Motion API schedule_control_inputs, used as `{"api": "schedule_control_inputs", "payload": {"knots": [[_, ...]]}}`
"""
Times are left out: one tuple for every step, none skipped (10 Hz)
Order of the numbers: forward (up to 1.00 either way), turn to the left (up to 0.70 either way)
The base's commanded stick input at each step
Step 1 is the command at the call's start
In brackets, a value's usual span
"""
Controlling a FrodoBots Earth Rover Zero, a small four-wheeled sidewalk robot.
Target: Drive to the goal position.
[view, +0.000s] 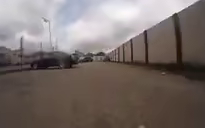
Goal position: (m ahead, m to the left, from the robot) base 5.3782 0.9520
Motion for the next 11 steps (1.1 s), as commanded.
{"api": "schedule_control_inputs", "payload": {"knots": [[0.7,0.0],[0.7,0.0],[0.7,0.0],[0.7,0.0],[0.7,0.0],[0.7,0.0],[0.7,0.0],[0.7,0.0],[0.7,0.0],[0.7,0.0],[0.7,0.0]]}}
